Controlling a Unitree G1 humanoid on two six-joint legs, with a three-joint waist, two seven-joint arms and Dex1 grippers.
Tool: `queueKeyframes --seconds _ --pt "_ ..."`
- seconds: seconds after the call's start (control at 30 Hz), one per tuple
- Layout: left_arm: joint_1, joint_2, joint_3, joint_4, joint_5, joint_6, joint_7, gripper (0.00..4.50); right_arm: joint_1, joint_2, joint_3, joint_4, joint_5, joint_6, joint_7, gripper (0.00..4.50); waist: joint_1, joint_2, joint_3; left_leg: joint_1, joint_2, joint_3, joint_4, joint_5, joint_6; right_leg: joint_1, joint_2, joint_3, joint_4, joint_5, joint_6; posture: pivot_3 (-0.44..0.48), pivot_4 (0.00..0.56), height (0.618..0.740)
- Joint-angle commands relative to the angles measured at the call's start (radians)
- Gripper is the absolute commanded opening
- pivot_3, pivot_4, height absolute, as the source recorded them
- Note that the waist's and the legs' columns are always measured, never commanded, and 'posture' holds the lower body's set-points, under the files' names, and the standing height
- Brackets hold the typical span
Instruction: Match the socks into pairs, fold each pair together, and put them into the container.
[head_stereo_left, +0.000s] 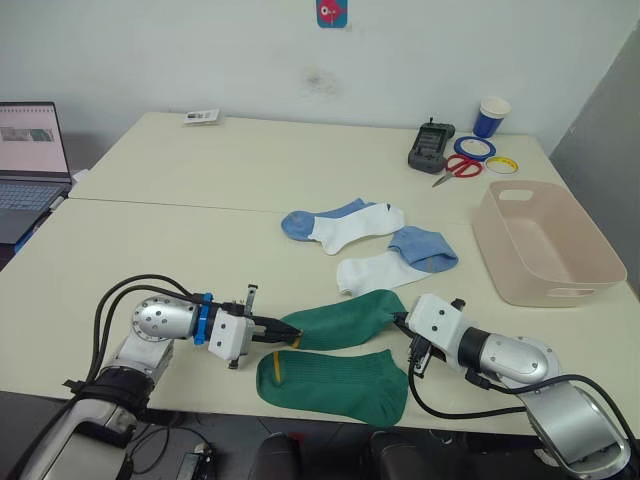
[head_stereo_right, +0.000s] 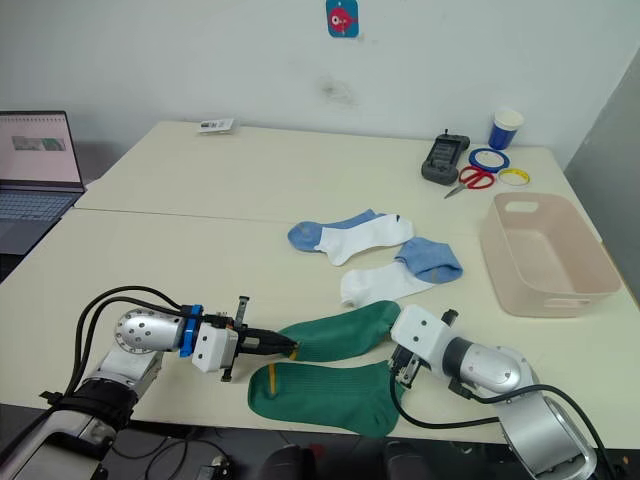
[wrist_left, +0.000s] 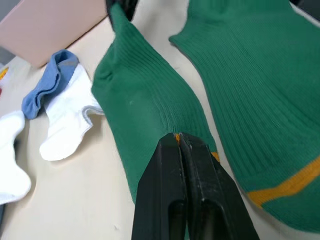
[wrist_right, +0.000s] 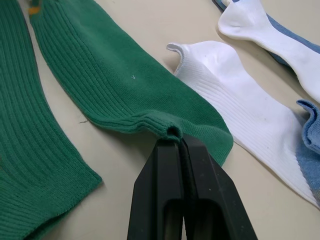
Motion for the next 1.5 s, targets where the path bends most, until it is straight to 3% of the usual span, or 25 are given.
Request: queueKeyframes --seconds 0.03,0.17,0.27,0.4,0.53,0.63,0.77,0.93,1.2,1.3,1.47,1.5 --pt "0.000 0.031 0.052 -0.113 -0.063 0.176 -0.011 0.05 -0.011 0.002 -0.044 -0.058 0.033 -0.005 0.005 0.00 0.000 0.000 0.000 0.000 0.000 0.000 0.000 0.000 0.000 0.000 0.000 0.000 0.000 0.000 0.000 0.000 0.150 0.725" --pt "0.012 0.075 0.070 -0.245 -0.112 0.474 -0.005 0.05 -0.030 0.019 -0.107 -0.083 0.115 0.050 0.021 0.00 -0.001 0.000 0.000 0.000 0.000 0.000 0.000 0.000 0.000 0.000 0.000 0.000 0.000 0.000 0.000 0.000 0.150 0.725" --pt "-0.024 0.140 0.083 -0.373 -0.208 0.862 0.026 0.05 -0.068 0.039 -0.206 -0.142 0.264 0.180 0.064 0.00 -0.001 0.000 0.000 0.000 0.000 -0.001 0.000 0.000 0.000 0.000 0.000 0.000 0.000 0.000 0.000 0.000 0.150 0.725" --pt "-0.089 0.206 0.107 -0.495 -0.360 1.262 0.007 0.05 -0.139 0.059 -0.324 -0.201 0.476 0.387 0.100 0.00 0.000 0.000 0.000 0.000 0.000 -0.002 0.000 0.000 0.000 0.000 0.000 -0.001 0.000 0.000 0.000 0.000 0.150 0.725" --pt "-0.140 0.265 0.102 -0.514 -0.476 1.593 -0.056 0.05 -0.233 0.086 -0.439 -0.202 0.689 0.659 0.104 0.00 -0.004 0.000 0.001 0.000 0.000 -0.001 0.000 0.000 0.000 0.000 0.000 -0.001 0.000 0.000 0.000 0.000 0.150 0.725" --pt "-0.184 0.258 0.097 -0.427 -0.509 1.789 -0.055 0.05 -0.273 0.108 -0.501 -0.162 0.756 0.825 0.080 0.00 -0.005 0.000 0.001 0.000 0.000 -0.003 0.000 0.000 0.000 0.000 0.000 -0.002 0.001 0.000 0.000 0.000 0.150 0.725" --pt "-0.193 0.230 0.065 -0.370 -0.466 1.862 -0.063 0.05 -0.283 0.057 -0.477 -0.116 0.785 0.883 0.070 0.00 -0.004 0.000 0.001 0.000 -0.001 -0.003 0.000 0.000 0.000 0.000 0.000 -0.001 0.000 -0.001 0.000 0.000 0.150 0.725" --pt "-0.286 0.042 0.072 -0.120 -0.387 1.934 0.083 0.05 -0.348 0.093 -0.350 0.126 0.684 0.819 -0.040 0.00 0.001 0.000 0.001 -0.001 -0.002 -0.003 0.001 0.000 0.000 -0.001 0.000 -0.002 0.000 0.000 0.000 0.000 0.150 0.725" --pt "-0.413 -0.114 0.111 0.172 -0.220 1.809 0.191 0.05 -0.461 0.158 -0.257 0.377 0.548 0.661 -0.166 0.00 0.001 0.000 0.001 -0.008 -0.002 -0.002 0.000 0.000 0.000 -0.009 0.003 0.000 0.001 0.002 -0.005 0.000 0.150 0.725" --pt "-0.431 -0.136 0.122 0.213 -0.175 1.758 0.214 0.00 -0.471 0.165 -0.249 0.399 0.523 0.620 -0.184 0.67 0.002 0.000 0.001 -0.010 -0.002 0.000 0.000 0.000 0.000 -0.012 0.003 0.001 0.001 0.003 -0.005 0.000 0.150 0.725" --pt "-0.439 -0.145 0.207 0.239 -0.140 1.678 0.281 0.00 -0.446 0.164 -0.268 0.342 0.521 0.595 -0.204 2.42 0.002 0.000 0.001 -0.010 -0.001 0.002 0.000 0.000 0.000 -0.013 0.001 0.003 0.002 0.003 -0.005 0.000 0.150 0.725" --pt "-0.440 -0.147 0.230 0.244 -0.134 1.654 0.301 0.18 -0.437 0.159 -0.270 0.325 0.521 0.588 -0.206 2.76 0.002 0.000 0.001 -0.010 -0.001 0.002 0.000 0.000 0.000 -0.013 0.001 0.003 0.002 0.003 -0.005 0.000 0.150 0.725"
